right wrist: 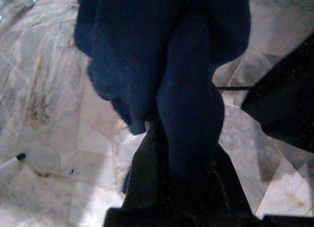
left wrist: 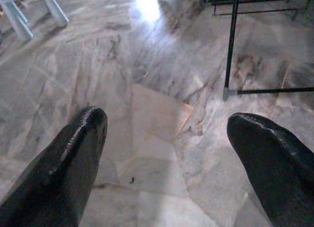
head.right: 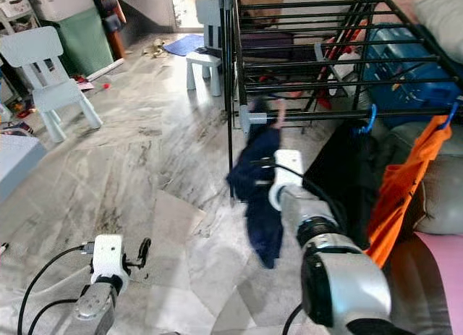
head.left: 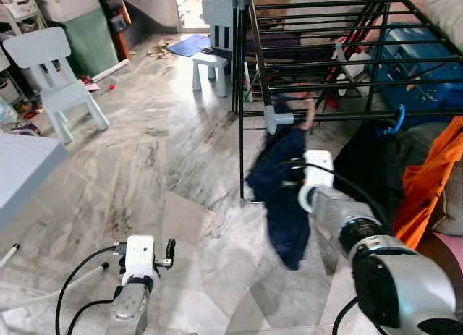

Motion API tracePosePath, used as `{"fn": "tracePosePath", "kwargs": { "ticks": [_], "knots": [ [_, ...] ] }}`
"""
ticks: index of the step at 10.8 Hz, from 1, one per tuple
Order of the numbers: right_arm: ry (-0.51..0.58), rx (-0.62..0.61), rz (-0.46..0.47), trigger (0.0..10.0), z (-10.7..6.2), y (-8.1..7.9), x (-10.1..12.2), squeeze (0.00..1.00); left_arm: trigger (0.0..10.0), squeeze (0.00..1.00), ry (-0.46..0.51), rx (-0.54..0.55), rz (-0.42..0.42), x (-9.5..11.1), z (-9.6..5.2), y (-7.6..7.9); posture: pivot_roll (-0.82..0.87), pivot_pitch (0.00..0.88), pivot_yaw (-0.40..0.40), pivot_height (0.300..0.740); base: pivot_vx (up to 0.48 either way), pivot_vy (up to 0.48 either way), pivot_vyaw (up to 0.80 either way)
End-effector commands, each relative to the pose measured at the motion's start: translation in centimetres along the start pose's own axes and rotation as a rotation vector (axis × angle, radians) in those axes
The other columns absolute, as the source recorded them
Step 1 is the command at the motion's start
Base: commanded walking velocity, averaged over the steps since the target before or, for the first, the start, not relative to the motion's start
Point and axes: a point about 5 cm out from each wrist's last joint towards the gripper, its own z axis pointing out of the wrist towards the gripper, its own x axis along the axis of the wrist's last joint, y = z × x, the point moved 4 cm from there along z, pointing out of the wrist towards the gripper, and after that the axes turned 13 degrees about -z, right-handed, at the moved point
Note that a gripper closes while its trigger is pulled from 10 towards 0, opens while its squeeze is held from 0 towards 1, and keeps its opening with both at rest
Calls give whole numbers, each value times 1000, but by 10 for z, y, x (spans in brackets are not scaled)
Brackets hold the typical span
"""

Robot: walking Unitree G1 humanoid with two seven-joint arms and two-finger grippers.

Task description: Hang hanger

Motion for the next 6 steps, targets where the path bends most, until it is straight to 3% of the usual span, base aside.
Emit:
{"fn": "tracePosePath", "kwargs": {
  "ticks": [1, 3, 6],
  "knots": [
    [25, -15, 15, 10000, -1, 4, 11, 0, 10000, 0, 1, 11, 7, 3, 0, -5, 81, 24, 27, 740, 0, 0, 0],
    [-19, -9, 33, 10000, -1, 7, -1, 0, 10000, 0, 1, 13, 7, 6, 2, -4, 79, 34, 27, 740, 0, 0, 0],
    [-50, 18, 25, 10000, 0, -2, -6, 0, 10000, 0, -6, 30, 2, 5, -2, -9, 86, 52, 18, 740, 0, 0, 0]
  ]
}}
